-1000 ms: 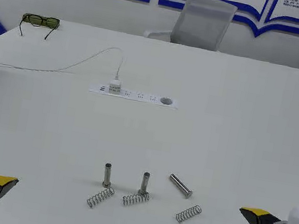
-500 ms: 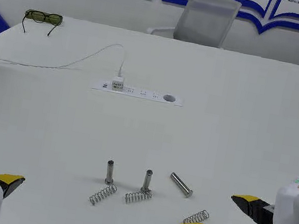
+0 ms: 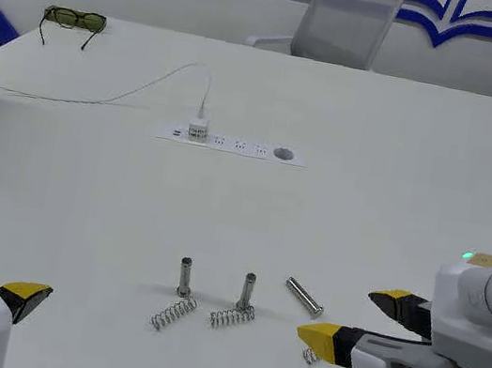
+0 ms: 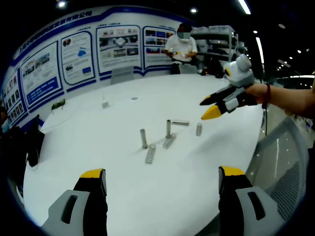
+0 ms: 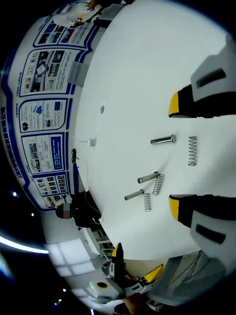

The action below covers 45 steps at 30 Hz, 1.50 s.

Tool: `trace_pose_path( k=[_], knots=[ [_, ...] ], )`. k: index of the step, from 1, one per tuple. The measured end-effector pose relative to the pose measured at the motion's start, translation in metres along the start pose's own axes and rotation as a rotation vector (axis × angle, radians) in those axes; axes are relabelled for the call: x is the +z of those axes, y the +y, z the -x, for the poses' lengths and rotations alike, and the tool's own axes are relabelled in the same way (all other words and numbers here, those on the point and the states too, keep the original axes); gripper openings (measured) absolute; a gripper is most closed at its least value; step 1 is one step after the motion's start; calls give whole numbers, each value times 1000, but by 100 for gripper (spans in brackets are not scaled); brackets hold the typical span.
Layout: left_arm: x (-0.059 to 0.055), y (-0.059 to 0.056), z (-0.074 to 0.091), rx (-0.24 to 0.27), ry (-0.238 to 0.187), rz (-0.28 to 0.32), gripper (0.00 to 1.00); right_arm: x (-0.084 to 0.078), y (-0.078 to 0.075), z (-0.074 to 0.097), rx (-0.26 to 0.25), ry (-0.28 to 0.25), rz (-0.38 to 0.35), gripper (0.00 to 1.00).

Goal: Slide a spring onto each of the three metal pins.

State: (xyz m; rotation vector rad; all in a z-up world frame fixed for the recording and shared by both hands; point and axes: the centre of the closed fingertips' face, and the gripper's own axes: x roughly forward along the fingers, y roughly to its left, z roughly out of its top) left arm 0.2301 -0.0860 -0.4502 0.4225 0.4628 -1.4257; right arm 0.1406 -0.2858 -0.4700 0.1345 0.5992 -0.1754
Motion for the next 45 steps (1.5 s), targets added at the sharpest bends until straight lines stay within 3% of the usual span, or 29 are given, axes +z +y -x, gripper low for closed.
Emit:
trace_pose_path(
  k=[19,29,33,45],
  knots=[
    [2,-5,-12,-23,-5,0,93,17,-16,-44,11,9,-17,39],
    [8,-5,-17,-33,-32,17,94,8,-17,-73,17,45,-22,29],
    [9,-3,-19,-34,-39,24,94,5,-20,-82,-2,53,-51,28],
    [12,0,-23,-36,-54,58,94,-3,-32,-103,-49,92,-40,20]
  ],
)
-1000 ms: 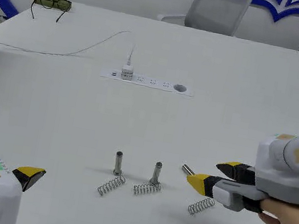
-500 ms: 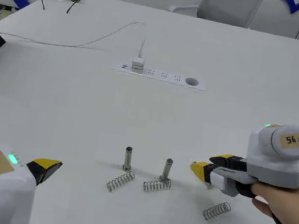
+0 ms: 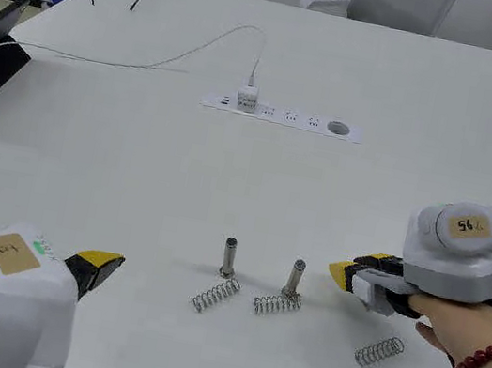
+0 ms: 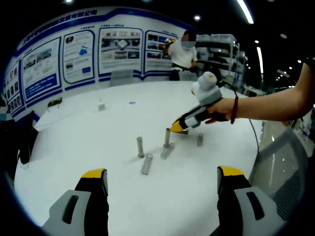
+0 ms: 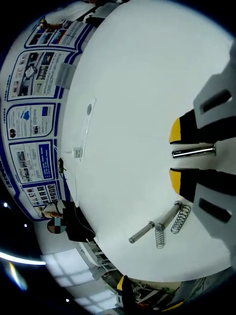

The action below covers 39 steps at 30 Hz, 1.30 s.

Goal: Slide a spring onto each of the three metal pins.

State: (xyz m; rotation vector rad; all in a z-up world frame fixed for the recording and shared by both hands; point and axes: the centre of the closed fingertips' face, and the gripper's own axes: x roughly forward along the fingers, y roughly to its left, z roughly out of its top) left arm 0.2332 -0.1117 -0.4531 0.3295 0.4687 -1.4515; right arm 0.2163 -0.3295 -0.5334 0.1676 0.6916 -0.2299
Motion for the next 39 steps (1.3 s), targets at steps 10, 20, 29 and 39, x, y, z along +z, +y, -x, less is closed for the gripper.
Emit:
trace_pose_path(
  k=[10,20,29,39],
  knots=[
    [-2,0,-2,-5,11,-14,93,-9,0,-3,-26,43,44,16],
    [-6,1,1,0,25,-18,90,-11,1,-4,-45,62,26,9],
    [0,1,2,6,6,-28,90,-1,2,10,-28,32,-17,9],
    [4,0,6,14,-6,-23,90,5,7,30,-20,9,10,8]
  ],
)
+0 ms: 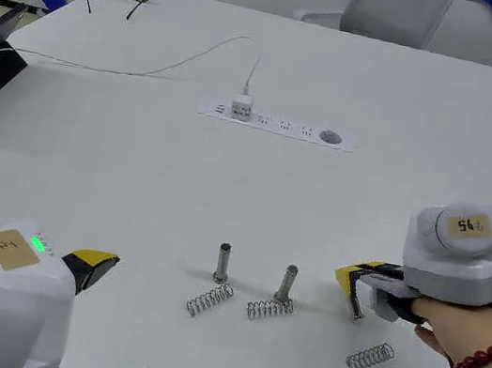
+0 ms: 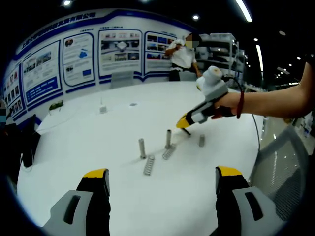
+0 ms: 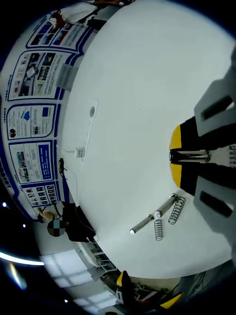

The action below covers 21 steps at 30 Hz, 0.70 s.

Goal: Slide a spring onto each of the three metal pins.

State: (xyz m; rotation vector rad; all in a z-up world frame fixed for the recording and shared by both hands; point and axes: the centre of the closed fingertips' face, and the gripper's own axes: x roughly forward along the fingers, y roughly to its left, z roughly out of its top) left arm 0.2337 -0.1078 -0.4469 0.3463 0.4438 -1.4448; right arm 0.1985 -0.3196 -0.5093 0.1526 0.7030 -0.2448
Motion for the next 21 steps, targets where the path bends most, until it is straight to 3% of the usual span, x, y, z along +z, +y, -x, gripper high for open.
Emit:
trace_pose_path(
  k=[21],
  knots=[
    [0,-4,7,2,-4,-29,90,-5,2,26,-41,8,60,8]
  ],
)
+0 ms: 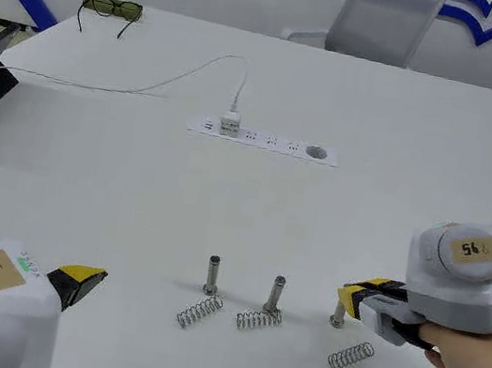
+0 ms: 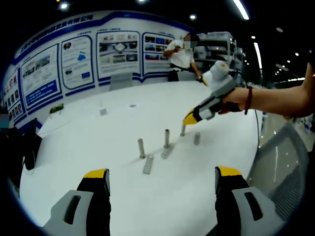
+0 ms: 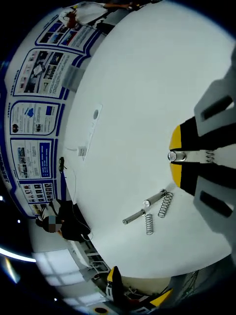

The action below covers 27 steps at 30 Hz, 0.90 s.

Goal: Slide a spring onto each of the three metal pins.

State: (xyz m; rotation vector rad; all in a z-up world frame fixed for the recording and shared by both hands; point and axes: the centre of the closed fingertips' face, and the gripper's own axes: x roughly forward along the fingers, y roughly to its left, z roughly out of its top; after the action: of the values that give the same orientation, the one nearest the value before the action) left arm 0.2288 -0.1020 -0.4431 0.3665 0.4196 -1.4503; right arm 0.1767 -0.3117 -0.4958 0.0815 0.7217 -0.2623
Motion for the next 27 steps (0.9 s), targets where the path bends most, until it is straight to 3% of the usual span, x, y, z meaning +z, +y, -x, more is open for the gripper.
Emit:
trace_pose_path(
  k=[27],
  knots=[
    [-3,6,0,15,15,-10,86,-1,3,3,7,6,-14,10]
  ],
)
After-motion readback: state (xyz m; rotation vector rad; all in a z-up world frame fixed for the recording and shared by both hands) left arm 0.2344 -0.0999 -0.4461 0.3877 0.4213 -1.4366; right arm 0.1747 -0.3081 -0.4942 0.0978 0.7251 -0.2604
